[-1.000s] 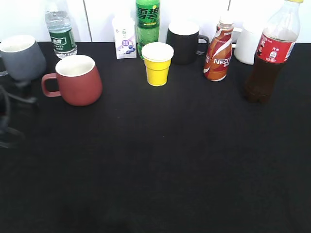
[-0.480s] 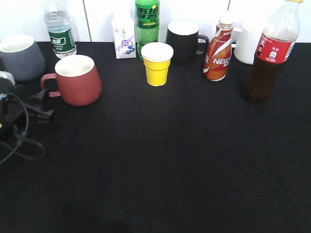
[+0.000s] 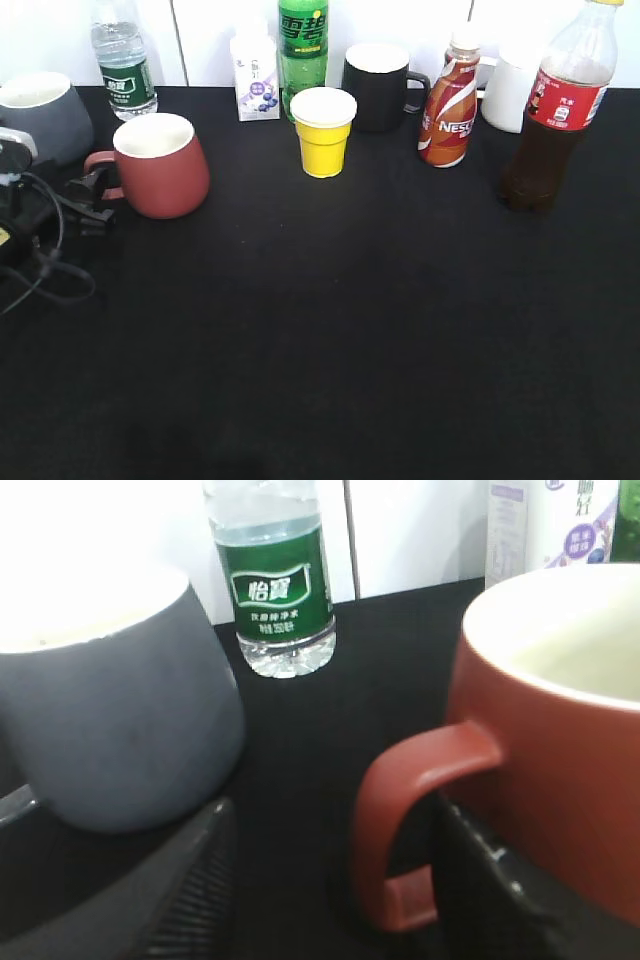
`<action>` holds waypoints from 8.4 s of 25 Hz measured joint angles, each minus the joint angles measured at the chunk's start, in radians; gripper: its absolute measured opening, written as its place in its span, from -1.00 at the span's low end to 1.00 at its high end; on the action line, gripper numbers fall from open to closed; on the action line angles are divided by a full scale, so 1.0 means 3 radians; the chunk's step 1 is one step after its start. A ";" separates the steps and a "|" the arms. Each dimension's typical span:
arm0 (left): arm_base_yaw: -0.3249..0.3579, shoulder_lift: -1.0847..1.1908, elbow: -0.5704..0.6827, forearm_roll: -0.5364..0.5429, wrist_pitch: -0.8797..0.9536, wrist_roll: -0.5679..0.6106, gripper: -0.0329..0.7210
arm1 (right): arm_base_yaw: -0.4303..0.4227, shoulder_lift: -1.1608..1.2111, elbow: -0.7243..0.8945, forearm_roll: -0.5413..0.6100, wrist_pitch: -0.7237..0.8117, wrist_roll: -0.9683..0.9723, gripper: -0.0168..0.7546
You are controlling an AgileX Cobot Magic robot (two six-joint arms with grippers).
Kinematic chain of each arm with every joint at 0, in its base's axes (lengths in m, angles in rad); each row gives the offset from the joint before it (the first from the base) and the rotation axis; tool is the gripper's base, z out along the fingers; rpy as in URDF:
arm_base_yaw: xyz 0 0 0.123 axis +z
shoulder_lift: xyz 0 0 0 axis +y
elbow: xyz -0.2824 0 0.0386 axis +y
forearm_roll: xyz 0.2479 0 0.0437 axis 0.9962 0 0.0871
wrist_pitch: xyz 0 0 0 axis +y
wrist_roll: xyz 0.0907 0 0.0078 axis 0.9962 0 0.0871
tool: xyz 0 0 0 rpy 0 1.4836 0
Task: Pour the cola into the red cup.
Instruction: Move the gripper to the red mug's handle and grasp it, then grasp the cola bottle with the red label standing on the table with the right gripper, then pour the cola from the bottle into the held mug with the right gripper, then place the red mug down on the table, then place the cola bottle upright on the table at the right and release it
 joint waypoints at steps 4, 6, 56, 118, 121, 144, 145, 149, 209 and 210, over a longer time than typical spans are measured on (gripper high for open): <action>0.0029 0.0303 -0.0329 0.0052 0.0032 0.0000 0.23 | 0.0000 0.0000 0.0000 0.0000 0.0003 0.0002 0.56; 0.0029 0.0475 -0.0607 0.0063 0.0048 0.0000 -0.08 | 0.0000 0.0000 0.0000 0.0000 0.0003 0.0002 0.56; -0.0324 -0.0718 -0.0023 0.1963 0.0293 -0.0906 -0.77 | 0.0000 0.5654 -0.0013 -0.0867 -0.6502 0.0377 0.78; -0.1515 -0.0407 -0.1680 0.2261 0.1484 -0.1174 -0.75 | 0.0000 0.4971 -0.0654 -0.2439 -0.6812 -0.2512 0.32; -0.1515 -0.0407 -0.1680 0.2399 0.1468 -0.1174 -0.75 | 0.0000 0.4971 -0.0654 -0.2439 -0.6812 -0.2787 0.32; -0.1519 -0.0164 -0.1819 0.2260 0.1248 -0.1174 -0.75 | 0.0000 0.4971 -0.0654 -0.2433 -0.6816 -0.3709 0.31; -0.1519 -0.0164 -0.1819 0.2263 0.1248 -0.1174 -0.75 | 0.0000 0.4971 -0.0654 -0.2433 -0.6810 -0.3716 0.31; -0.1519 -0.0164 -0.1819 0.2353 0.1248 -0.1199 -0.75 | 0.0000 0.4967 -0.0654 -0.2429 -0.6777 -0.3753 0.31; 0.0197 0.1132 -0.1716 0.1029 0.0001 -0.0497 -0.73 | 0.0000 0.4956 -0.0656 -0.2322 -0.6543 0.1547 0.31; 0.0197 0.1132 -0.1716 0.1029 0.0003 -0.0497 -0.72 | 0.0000 0.4956 -0.0656 -0.2322 -0.6543 0.1547 0.31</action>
